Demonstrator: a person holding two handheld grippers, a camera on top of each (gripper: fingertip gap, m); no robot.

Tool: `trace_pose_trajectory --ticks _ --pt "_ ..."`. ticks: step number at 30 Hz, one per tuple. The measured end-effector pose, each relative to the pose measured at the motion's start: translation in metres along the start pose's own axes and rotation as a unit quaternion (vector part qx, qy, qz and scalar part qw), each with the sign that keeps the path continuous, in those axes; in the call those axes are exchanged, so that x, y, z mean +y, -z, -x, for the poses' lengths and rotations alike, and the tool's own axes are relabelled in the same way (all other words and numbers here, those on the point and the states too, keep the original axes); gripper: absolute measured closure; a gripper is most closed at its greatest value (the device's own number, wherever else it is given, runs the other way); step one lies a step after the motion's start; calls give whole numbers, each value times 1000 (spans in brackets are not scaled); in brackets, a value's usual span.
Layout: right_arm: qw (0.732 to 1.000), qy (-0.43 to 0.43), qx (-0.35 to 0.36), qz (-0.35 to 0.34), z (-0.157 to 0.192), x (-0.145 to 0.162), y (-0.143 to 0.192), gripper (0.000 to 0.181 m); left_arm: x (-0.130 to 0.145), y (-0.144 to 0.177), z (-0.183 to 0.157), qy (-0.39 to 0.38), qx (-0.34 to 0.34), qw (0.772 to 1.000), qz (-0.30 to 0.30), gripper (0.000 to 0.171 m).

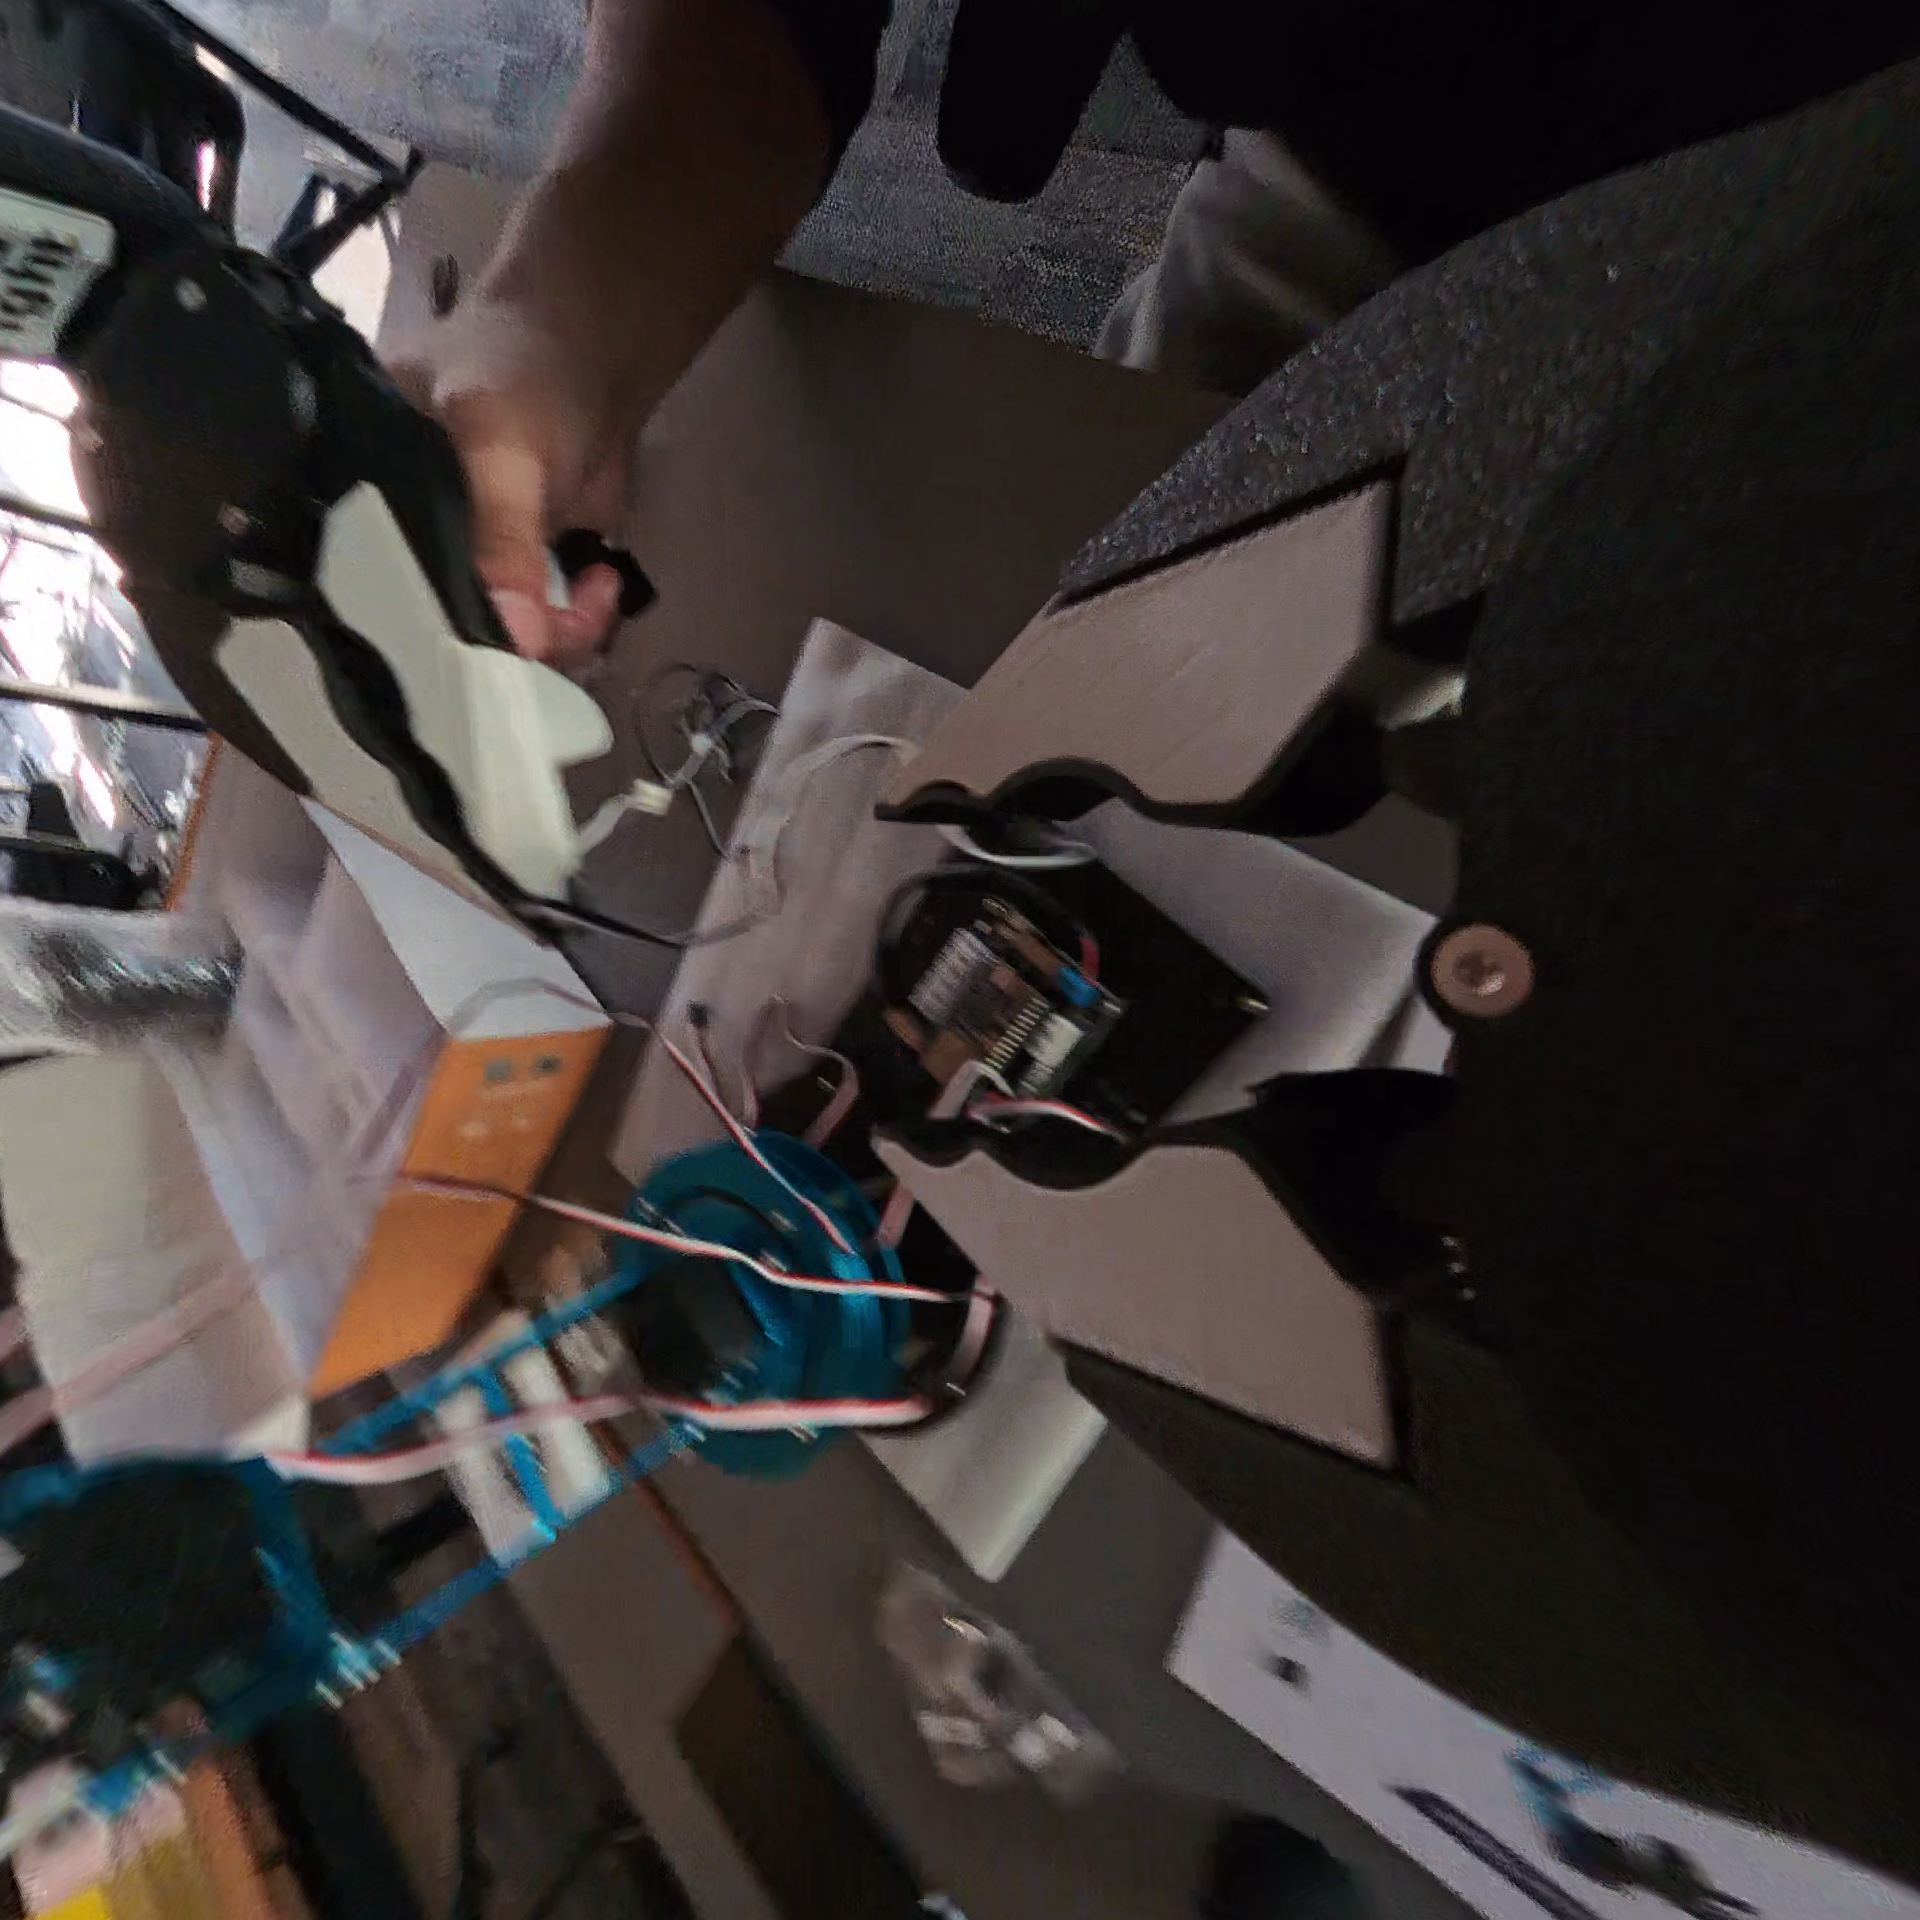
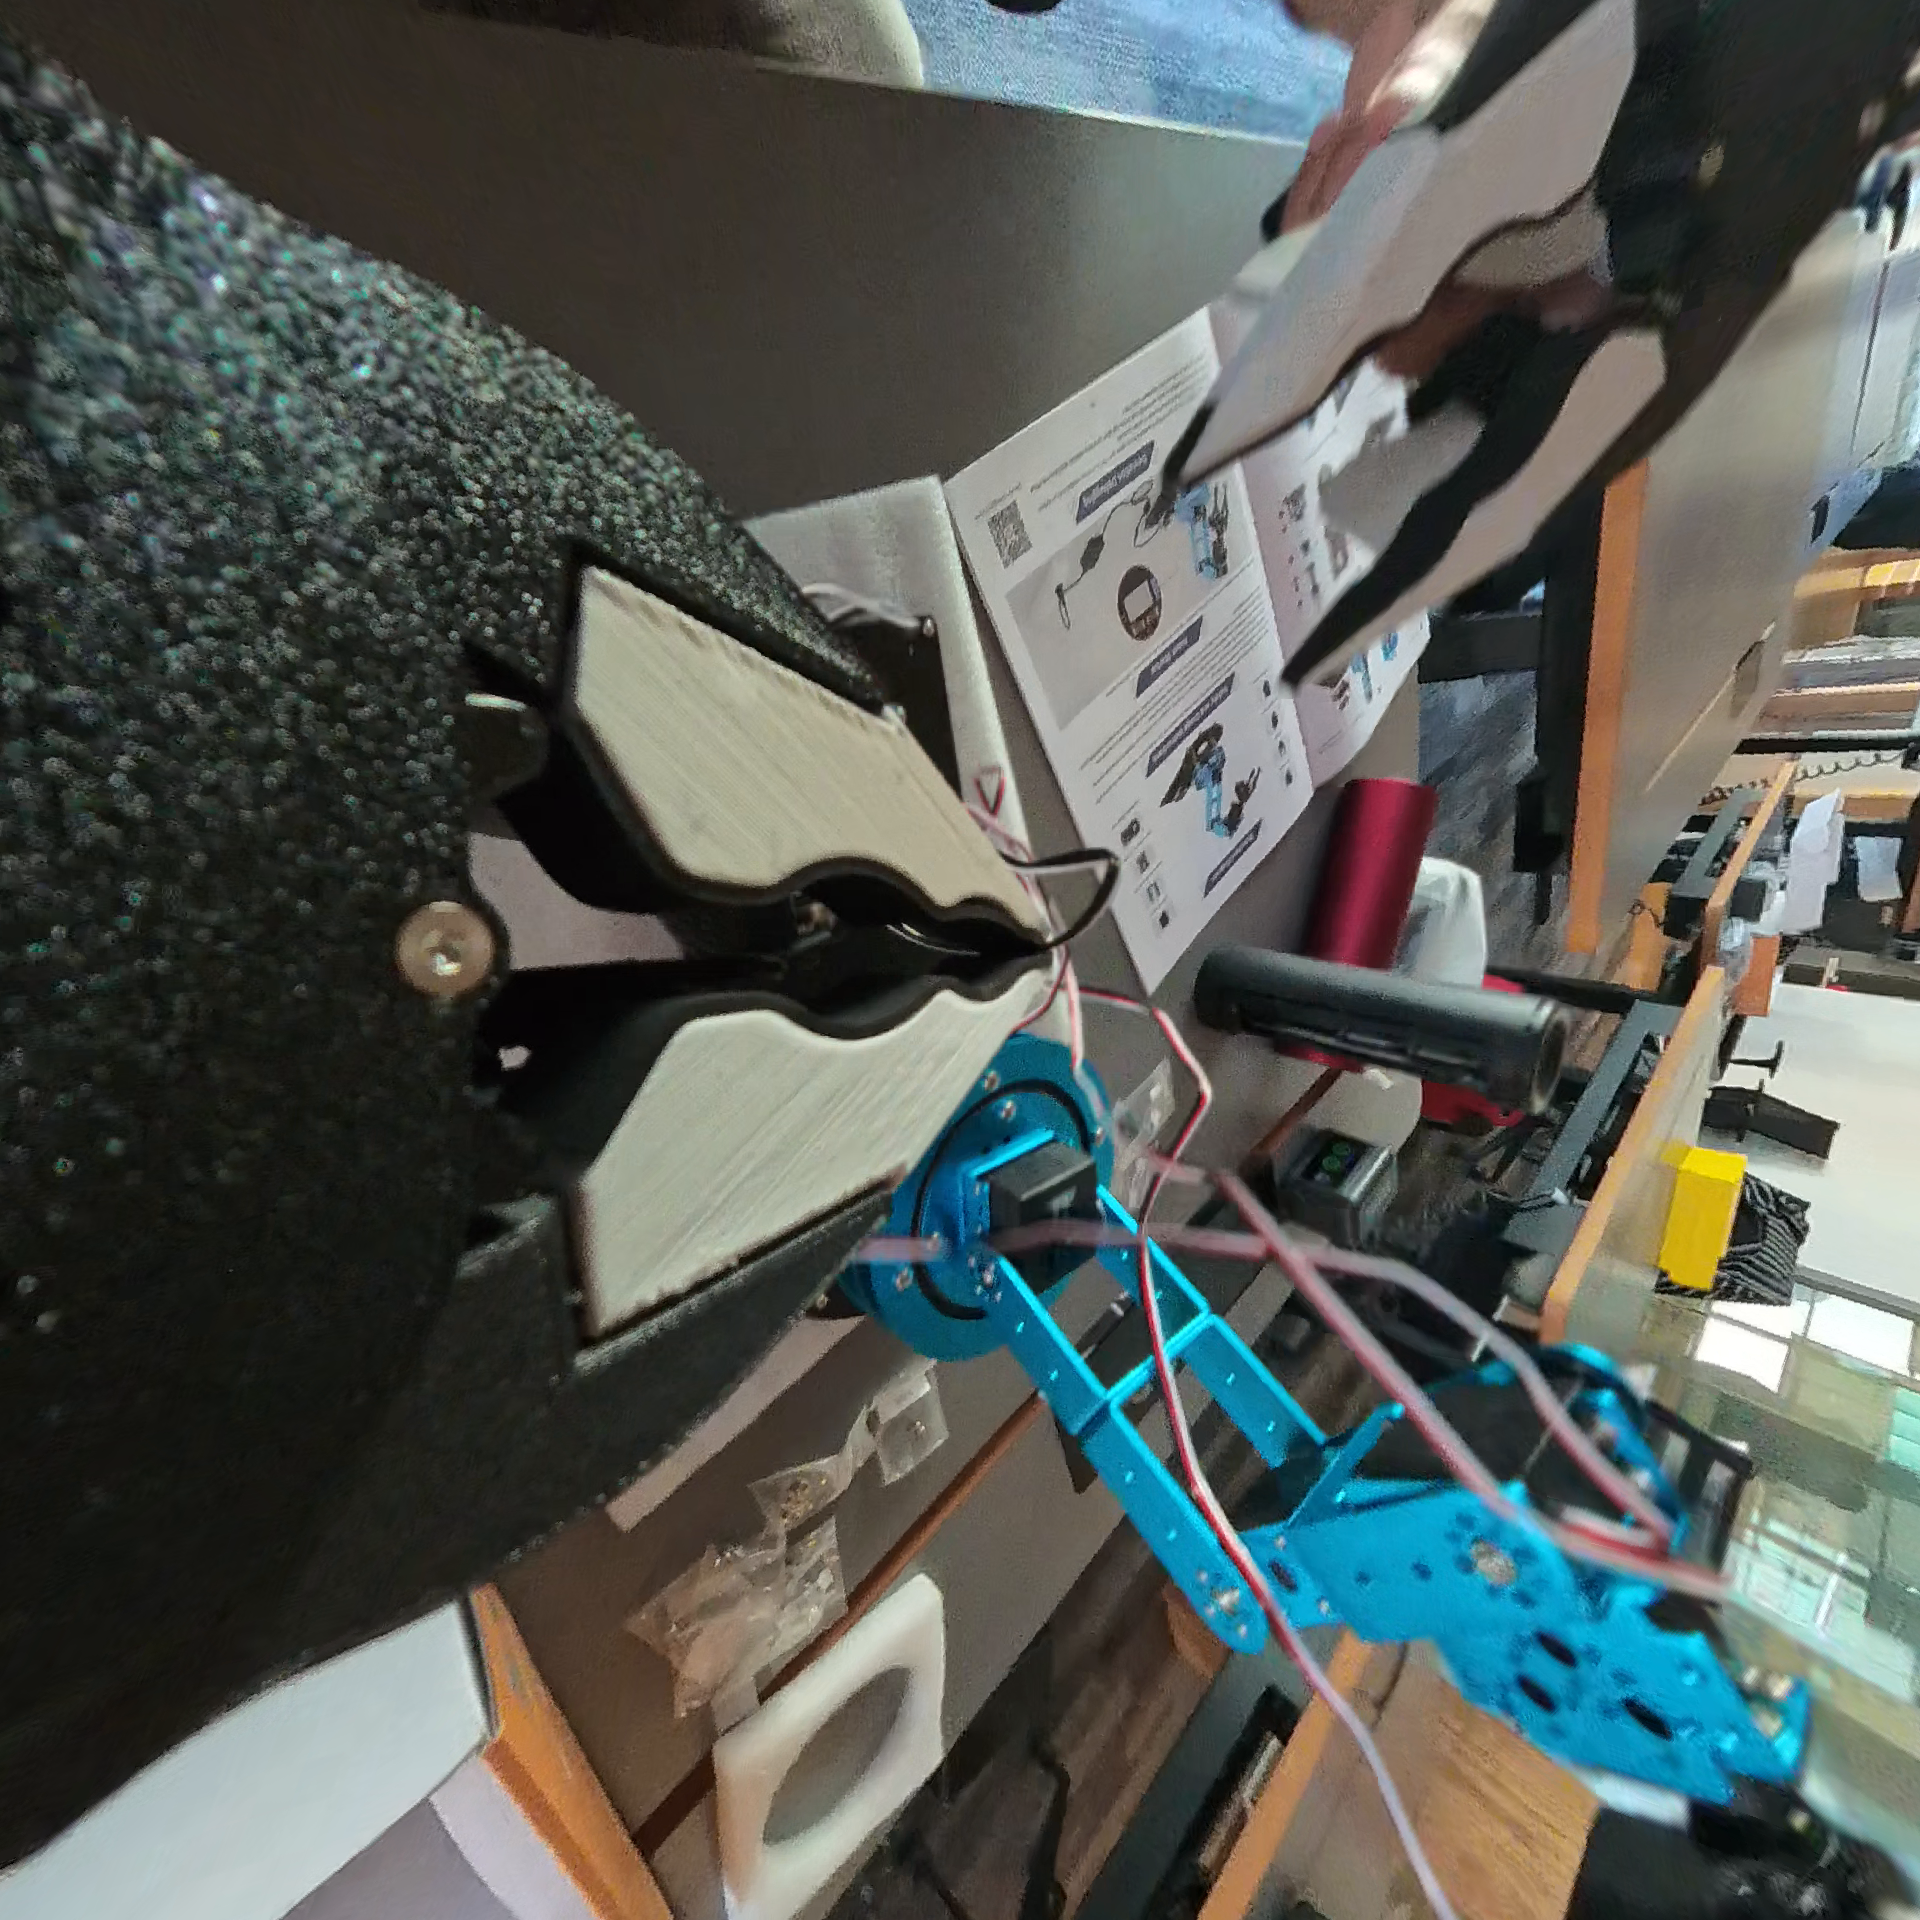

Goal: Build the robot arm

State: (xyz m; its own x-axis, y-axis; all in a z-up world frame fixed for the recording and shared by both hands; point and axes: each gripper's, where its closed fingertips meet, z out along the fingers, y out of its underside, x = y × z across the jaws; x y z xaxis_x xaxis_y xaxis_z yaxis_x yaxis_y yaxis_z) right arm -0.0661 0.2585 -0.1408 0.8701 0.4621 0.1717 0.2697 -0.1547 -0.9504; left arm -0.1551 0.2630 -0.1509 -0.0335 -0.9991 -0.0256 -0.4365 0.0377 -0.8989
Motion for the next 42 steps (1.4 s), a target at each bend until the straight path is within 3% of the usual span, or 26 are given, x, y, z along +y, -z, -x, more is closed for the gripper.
trace_pose_trajectory --ticks 3,5,7,10,21,26,29,31,33,35,37,40,42 --pt "1000 4 -7 -1 21 -10 6 181 -17 -32 -31 -19 48 999 8 116" --pt "1000 10 -4 -7 31 -18 14 181 -22 -43 -26 -31 16 999 13 121" --pt "1000 19 -12 -2 42 -21 21 181 -30 -45 -31 -19 35 999 -12 154" --pt "999 33 -19 -2 55 -24 29 181 -38 -39 -63 3 134 990 -42 171" --pt "995 75 14 72 58 7 31 181 -41 -1 -58 8 96 992 -82 171" --pt "980 103 42 165 50 50 15 181 -46 14 -61 34 111 986 -116 171" --pt "984 81 42 156 48 56 5 181 -43 18 -53 34 90 988 -119 171" --pt "992 60 41 107 45 40 4 181 -34 16 -52 46 99 989 -103 171" --pt "995 78 31 52 51 17 5 181 -27 10 -52 58 104 988 -94 136" --pt "991 118 46 45 54 6 3 181 -19 4 -57 46 106 990 -78 130" --pt "987 149 42 37 64 -4 -2 181 -14 -3 -58 29 94 993 -66 132" --pt "983 173 38 43 76 -10 -10 181 -11 -10 -60 22 91 994 -56 164" --pt "978 193 56 55 73 -9 -13 181 -8 -11 -56 16 78 995 -54 171"
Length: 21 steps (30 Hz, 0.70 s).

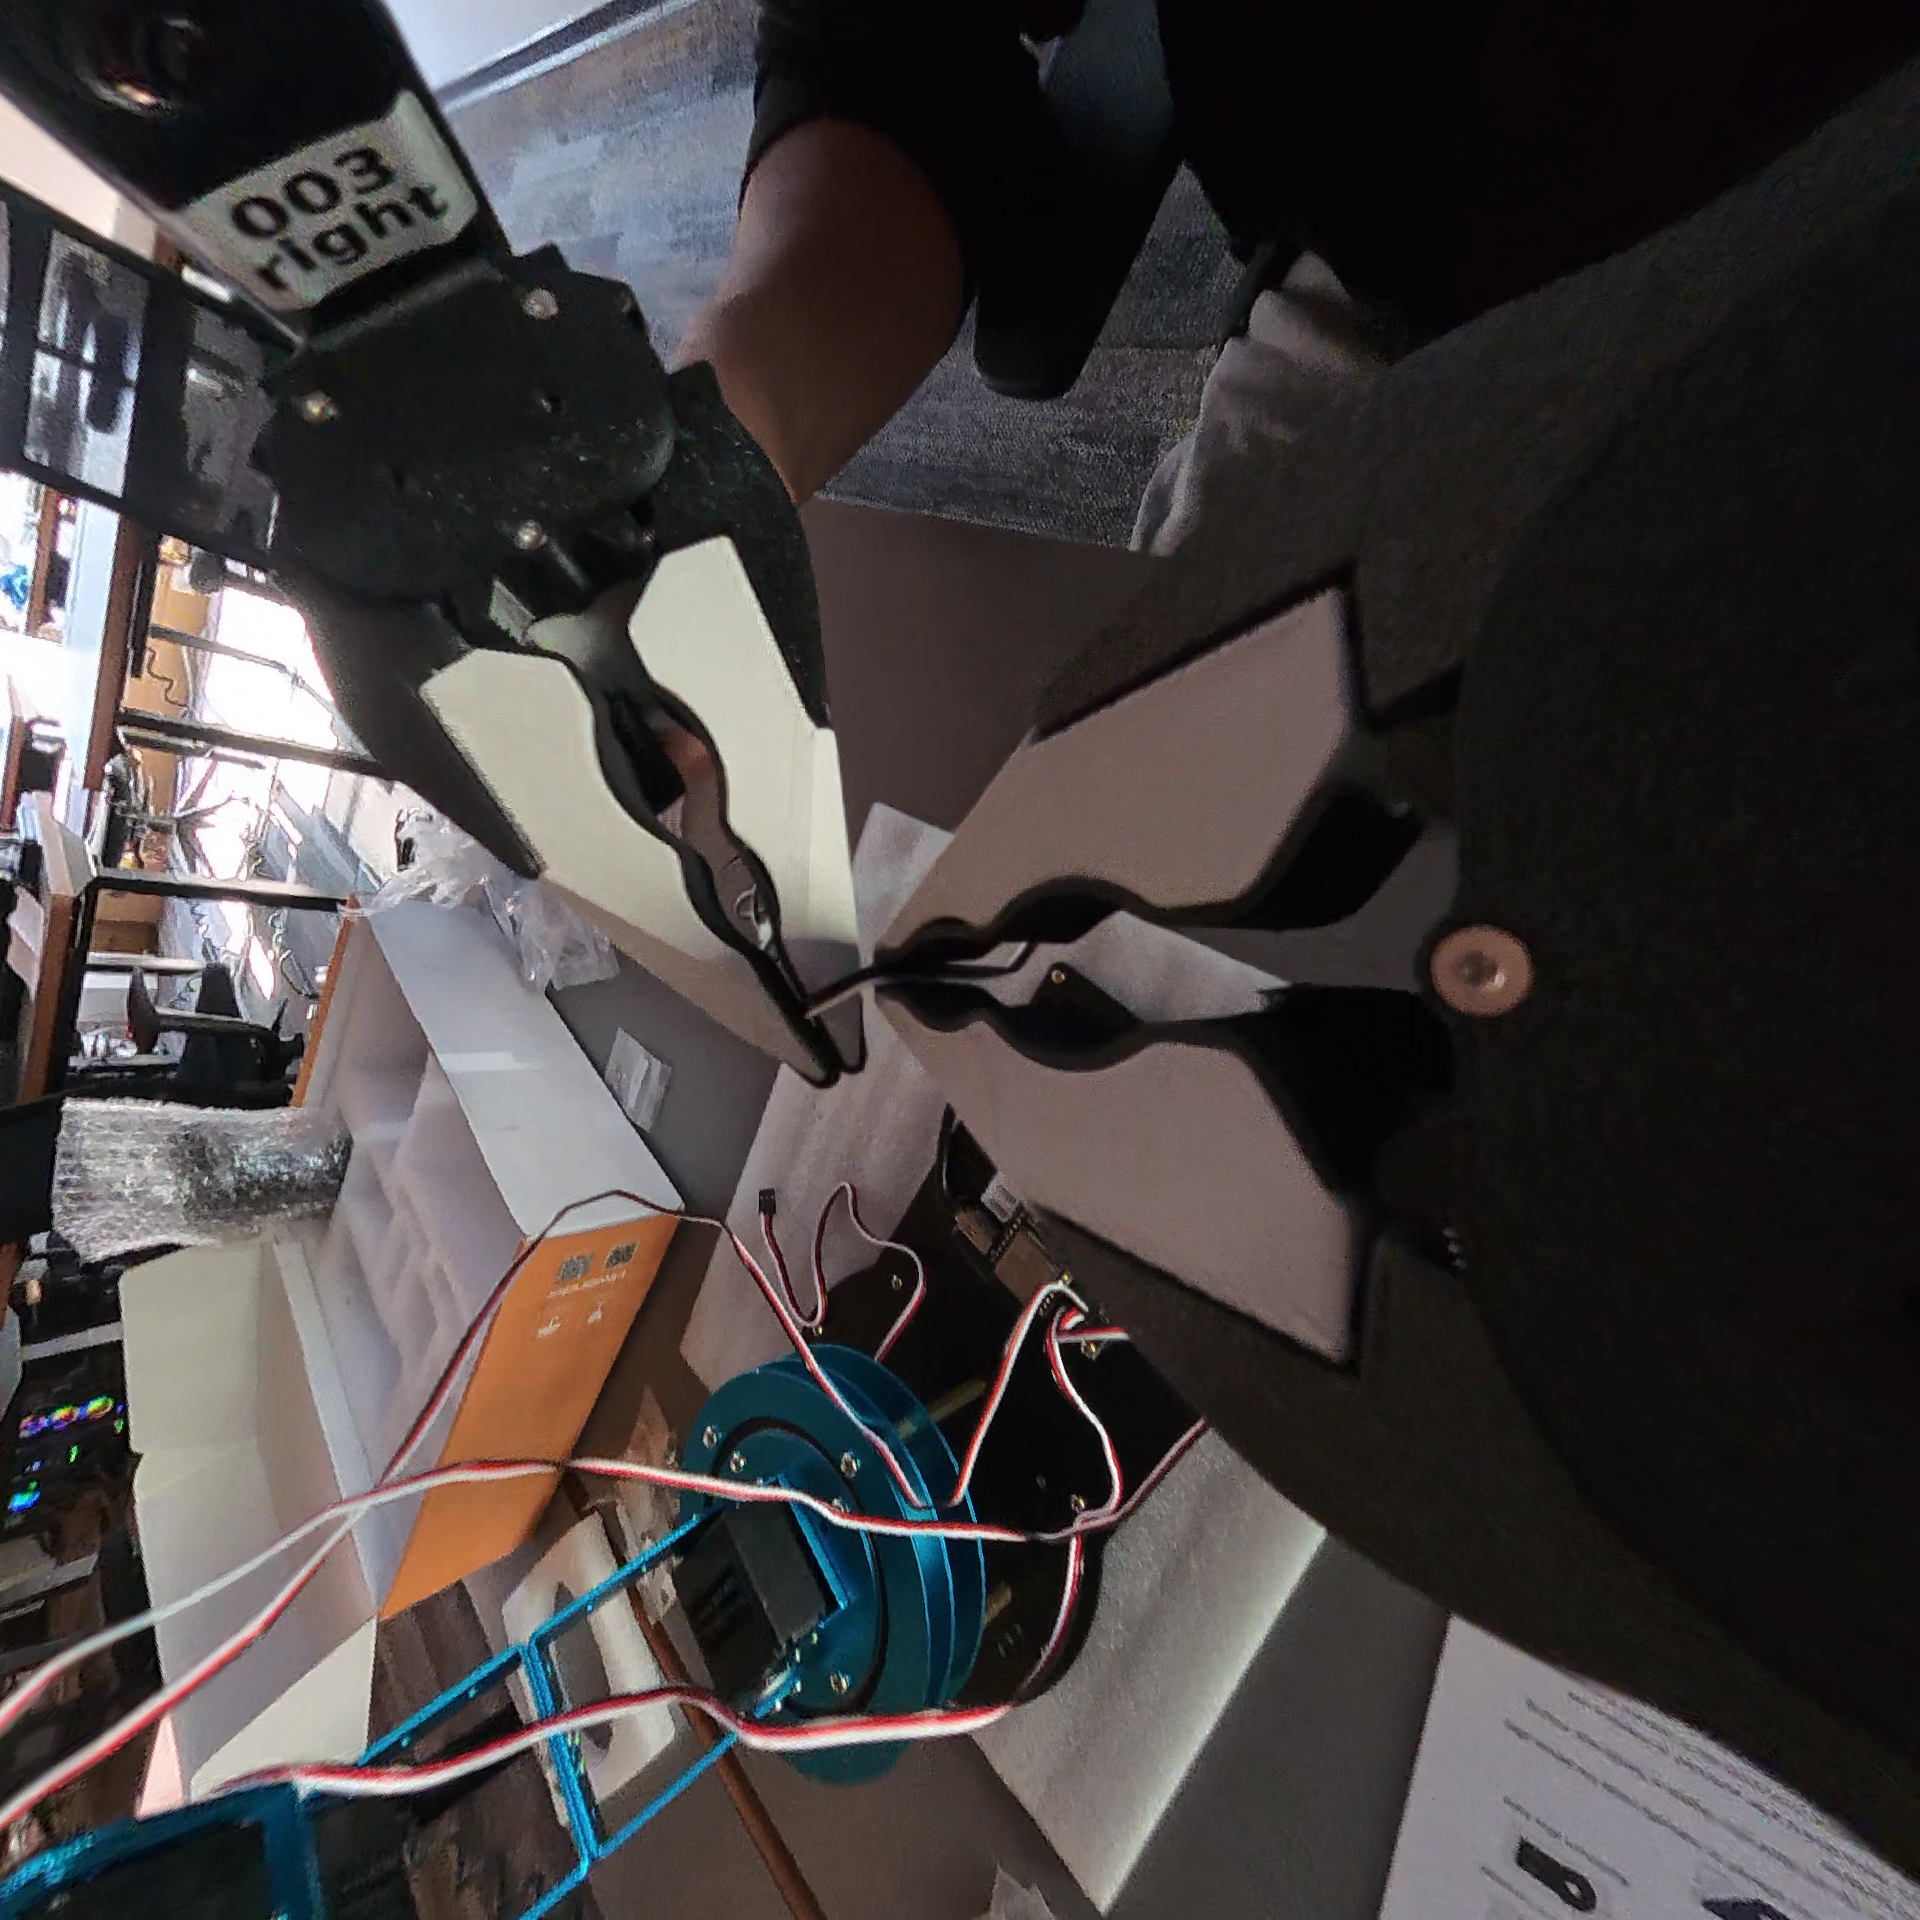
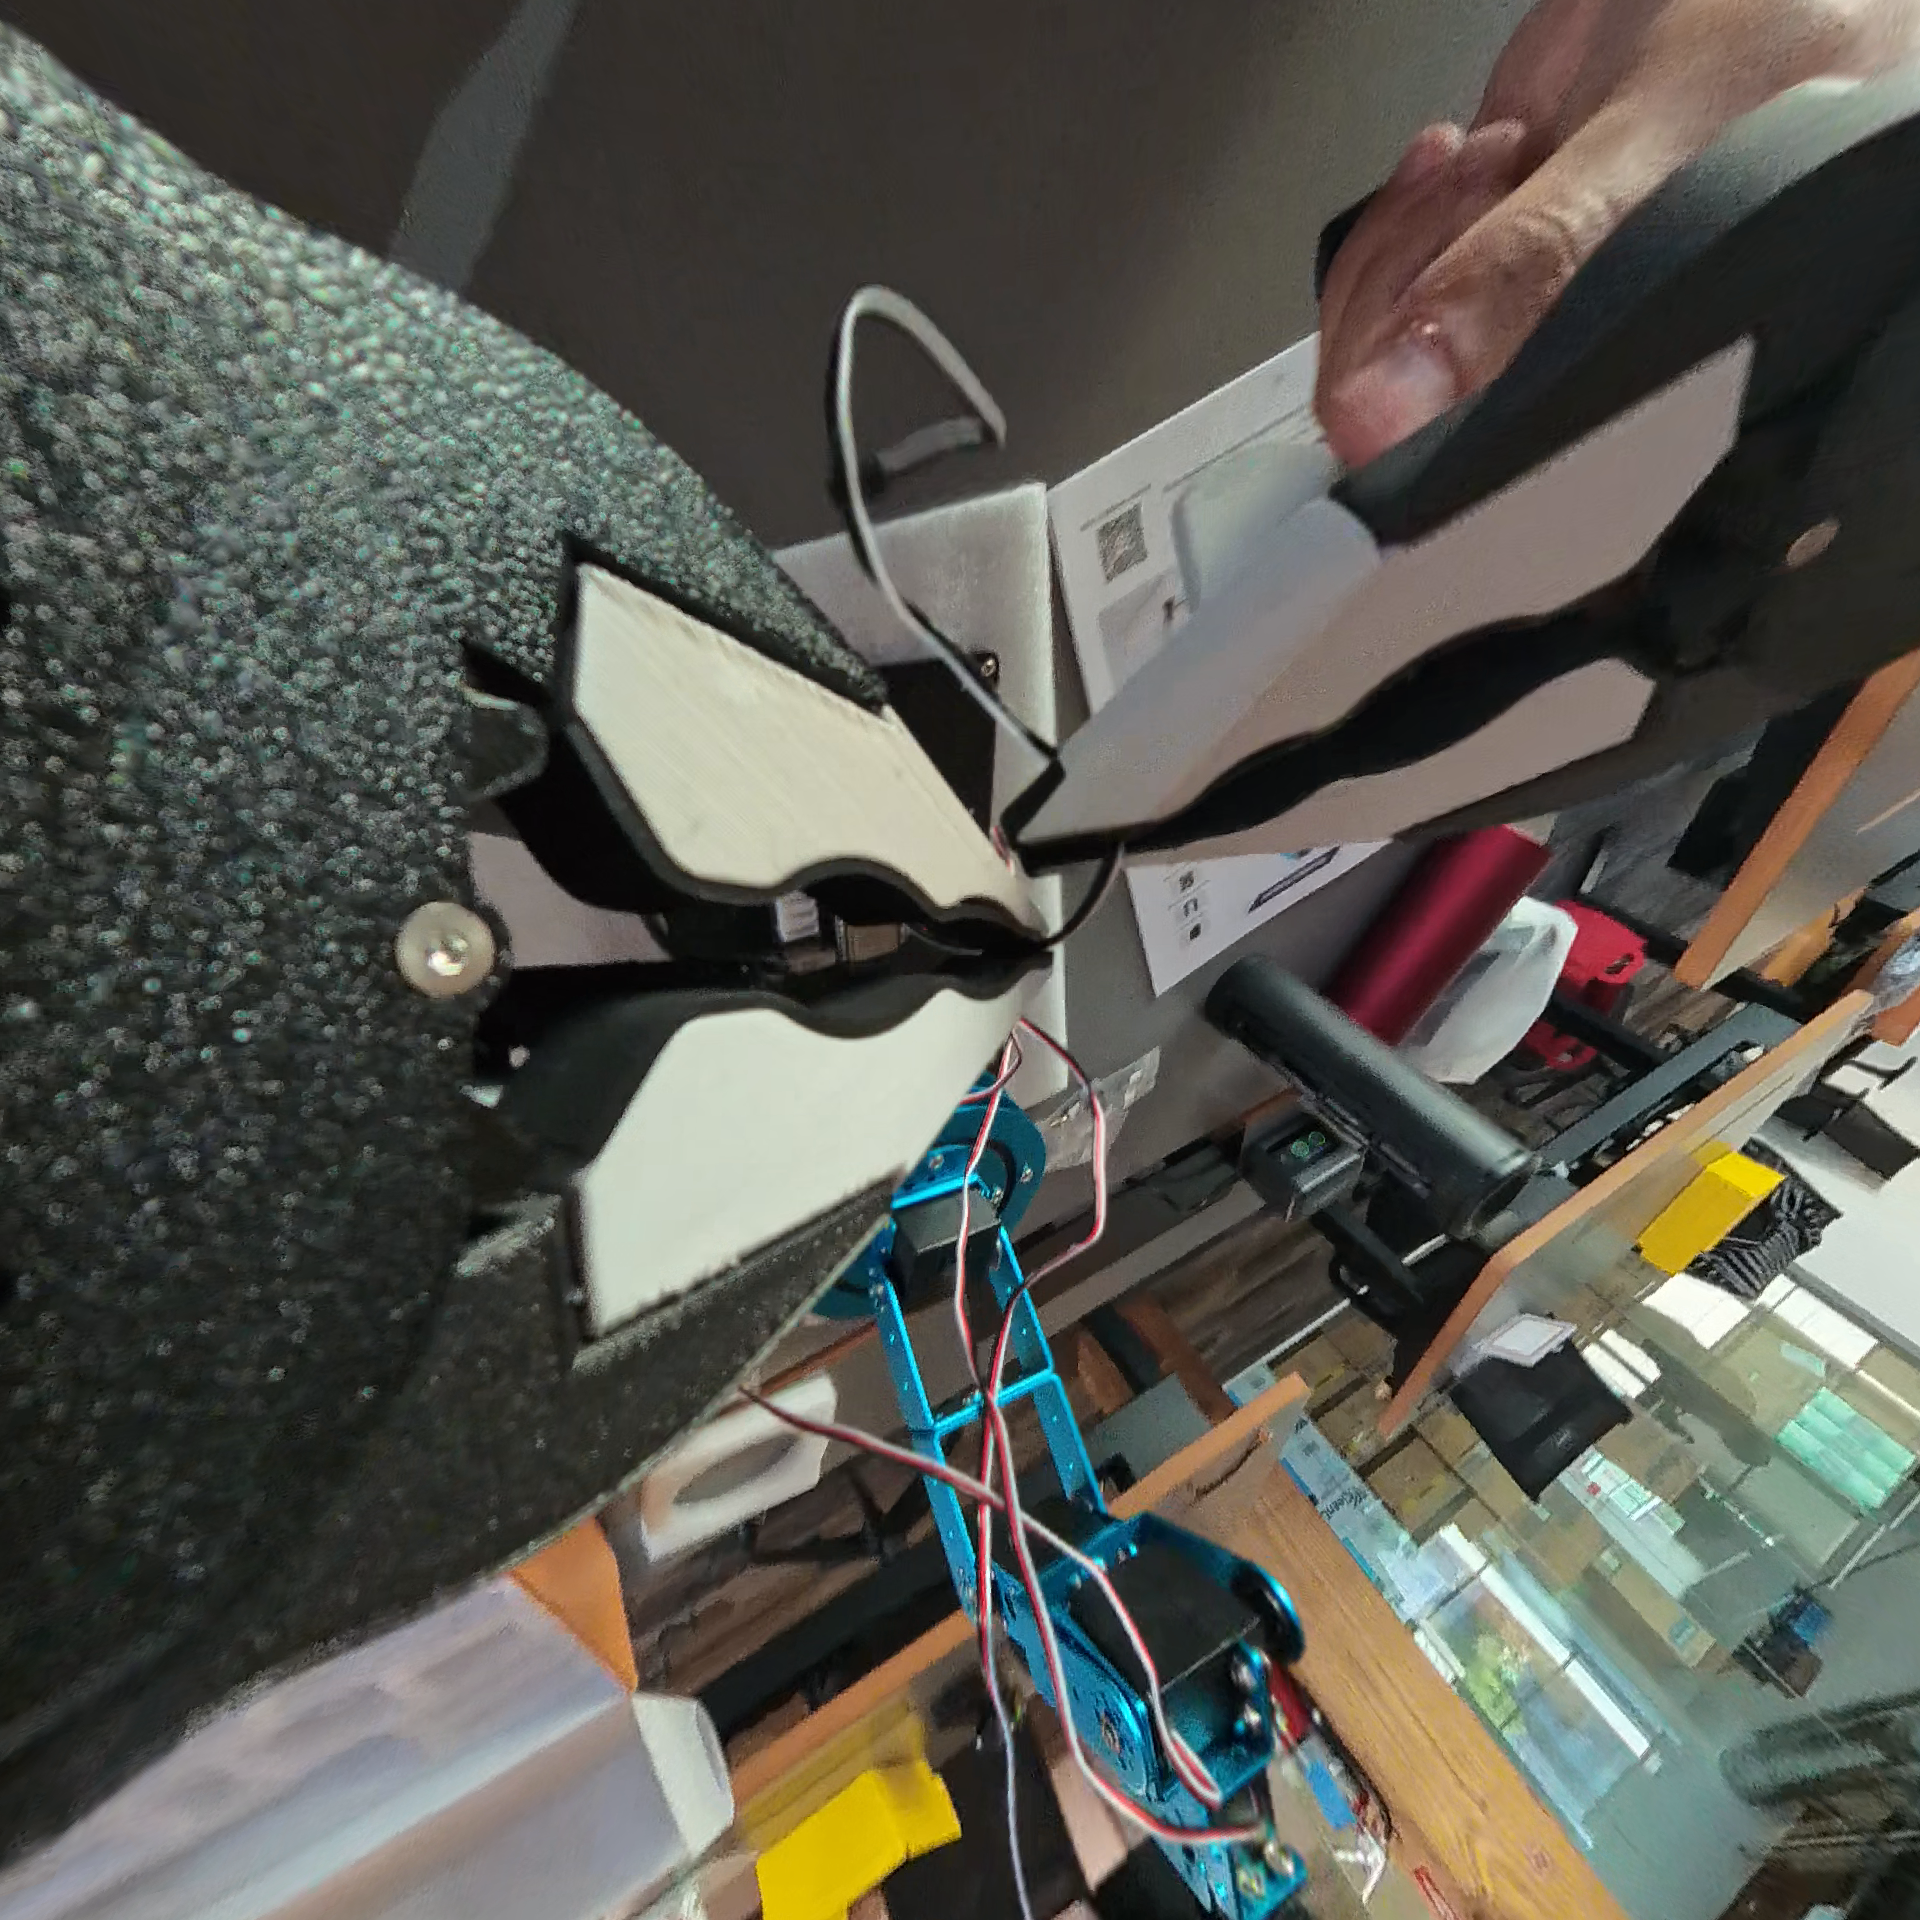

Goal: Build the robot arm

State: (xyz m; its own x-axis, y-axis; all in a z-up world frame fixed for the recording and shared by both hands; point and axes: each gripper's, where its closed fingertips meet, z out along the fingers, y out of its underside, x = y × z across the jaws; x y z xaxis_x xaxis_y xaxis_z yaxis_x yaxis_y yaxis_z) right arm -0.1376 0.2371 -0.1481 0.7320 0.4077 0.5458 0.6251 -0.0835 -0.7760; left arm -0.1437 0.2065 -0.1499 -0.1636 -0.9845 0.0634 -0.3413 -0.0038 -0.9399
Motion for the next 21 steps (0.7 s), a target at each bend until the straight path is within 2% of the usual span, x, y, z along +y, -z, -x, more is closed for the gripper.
trace_pose_trajectory --ticks 5,9,16,19,20,21 --pt "1000 15 -9 22 10 11 -12 181 1 9 5 -5 -19 1000 -2 171" --pt "998 12 -10 68 12 31 -24 181 -6 17 2 1 -15 1000 -20 171" --pt "997 -81 -2 15 -7 18 -21 177 -3 19 -8 2 -11 1000 -29 171" --pt "996 -73 32 -37 -18 3 -8 181 -2 12 -22 14 13 999 -46 170" --pt "995 -72 46 -57 -23 -1 -3 181 -2 11 -28 15 27 998 -51 166" --pt "992 -84 53 -75 -28 -5 3 181 -4 11 -32 16 39 998 -56 149"
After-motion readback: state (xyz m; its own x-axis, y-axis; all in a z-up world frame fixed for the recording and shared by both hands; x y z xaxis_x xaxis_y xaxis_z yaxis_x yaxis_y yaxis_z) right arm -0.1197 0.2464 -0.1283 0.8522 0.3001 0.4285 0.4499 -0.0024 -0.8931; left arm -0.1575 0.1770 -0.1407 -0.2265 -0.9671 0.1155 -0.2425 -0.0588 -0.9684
